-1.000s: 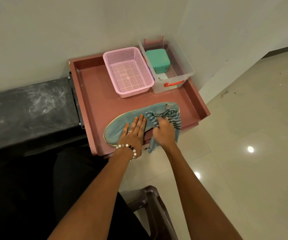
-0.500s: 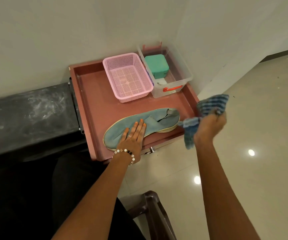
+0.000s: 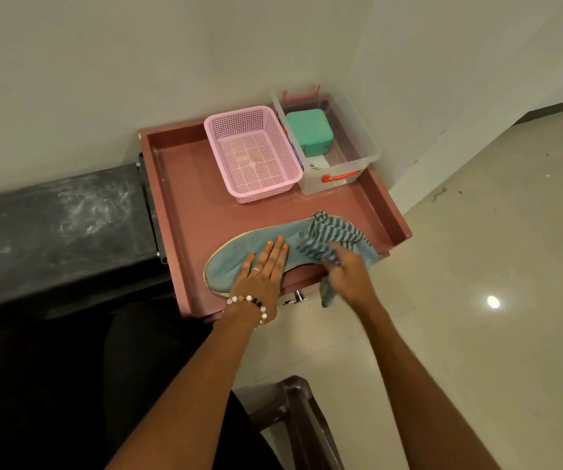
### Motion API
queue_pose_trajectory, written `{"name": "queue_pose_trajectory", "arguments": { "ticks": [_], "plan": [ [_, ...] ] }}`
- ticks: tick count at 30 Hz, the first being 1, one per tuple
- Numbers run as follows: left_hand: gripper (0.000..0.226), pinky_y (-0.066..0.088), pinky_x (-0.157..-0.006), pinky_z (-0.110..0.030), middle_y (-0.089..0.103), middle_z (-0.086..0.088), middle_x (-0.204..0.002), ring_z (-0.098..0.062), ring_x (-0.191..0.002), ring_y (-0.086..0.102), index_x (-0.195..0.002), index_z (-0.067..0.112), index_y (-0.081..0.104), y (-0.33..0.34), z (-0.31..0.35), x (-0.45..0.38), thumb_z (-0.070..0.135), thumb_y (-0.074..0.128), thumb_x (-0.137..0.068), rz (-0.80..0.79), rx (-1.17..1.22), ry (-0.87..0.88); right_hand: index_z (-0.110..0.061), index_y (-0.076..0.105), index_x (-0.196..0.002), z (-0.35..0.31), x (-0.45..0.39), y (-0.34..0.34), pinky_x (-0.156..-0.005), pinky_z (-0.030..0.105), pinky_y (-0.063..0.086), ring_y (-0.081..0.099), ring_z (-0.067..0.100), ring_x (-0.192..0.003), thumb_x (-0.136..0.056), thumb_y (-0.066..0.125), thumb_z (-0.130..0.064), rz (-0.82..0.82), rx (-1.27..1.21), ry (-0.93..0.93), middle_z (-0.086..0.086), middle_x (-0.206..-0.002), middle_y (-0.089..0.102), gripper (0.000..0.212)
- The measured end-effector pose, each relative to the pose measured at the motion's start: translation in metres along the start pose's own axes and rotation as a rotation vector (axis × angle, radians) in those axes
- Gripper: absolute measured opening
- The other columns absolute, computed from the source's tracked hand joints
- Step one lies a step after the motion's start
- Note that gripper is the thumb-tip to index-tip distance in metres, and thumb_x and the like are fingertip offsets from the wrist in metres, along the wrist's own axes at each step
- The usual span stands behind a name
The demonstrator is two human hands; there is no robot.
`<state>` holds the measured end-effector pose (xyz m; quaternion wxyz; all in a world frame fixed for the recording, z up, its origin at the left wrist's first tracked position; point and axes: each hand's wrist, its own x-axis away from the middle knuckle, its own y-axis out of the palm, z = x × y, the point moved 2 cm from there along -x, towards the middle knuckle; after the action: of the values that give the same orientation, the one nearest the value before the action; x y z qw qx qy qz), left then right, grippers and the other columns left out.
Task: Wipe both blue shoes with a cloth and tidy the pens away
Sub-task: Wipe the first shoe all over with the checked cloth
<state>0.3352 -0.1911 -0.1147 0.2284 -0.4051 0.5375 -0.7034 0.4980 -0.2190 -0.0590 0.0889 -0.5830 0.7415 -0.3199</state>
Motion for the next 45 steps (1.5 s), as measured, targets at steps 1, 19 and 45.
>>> {"name": "queue_pose_trajectory", "arguments": {
  "ticks": [1, 19, 45],
  "plan": [
    [0.101, -0.004, -0.118, -0.042, -0.033, -0.004, -0.154, -0.022, -0.145, -0.022, -0.142, 0.009, -0.033, 0.000, 0.000, 0.000, 0.010, 0.051, -0.085, 0.002, 0.005, 0.005, -0.006, 0.062, -0.106, -0.003, -0.003, -0.015, -0.075, 0.033, 0.052, 0.060, 0.022, -0.078, -0.094, 0.044, -0.001, 0.070, -0.067, 0.111, 0.017, -0.088, 0.065, 0.022],
    [0.098, -0.006, -0.118, -0.044, -0.027, -0.007, -0.156, -0.024, -0.145, -0.022, -0.143, 0.007, -0.029, -0.002, -0.001, -0.002, 0.021, 0.051, -0.089, -0.057, -0.021, 0.009, 0.018, 0.050, -0.122, -0.016, -0.019, 0.053, -0.115, 0.046, 0.017, 0.036, 0.044, -0.132, -0.072, 0.045, -0.011, 0.009, 0.626, -0.026, 0.038, -0.129, 0.047, 0.058],
    [0.100, -0.007, -0.117, -0.043, -0.033, -0.006, -0.154, -0.023, -0.144, -0.024, -0.146, 0.008, -0.026, -0.002, -0.002, -0.001, 0.017, 0.054, -0.087, -0.050, 0.011, 0.021, 0.000, 0.057, -0.122, -0.026, -0.023, 0.029, -0.097, 0.033, 0.040, 0.052, 0.033, -0.111, -0.081, 0.054, -0.002, -0.013, 0.594, -0.125, 0.021, -0.124, 0.053, 0.040]
  ]
}}
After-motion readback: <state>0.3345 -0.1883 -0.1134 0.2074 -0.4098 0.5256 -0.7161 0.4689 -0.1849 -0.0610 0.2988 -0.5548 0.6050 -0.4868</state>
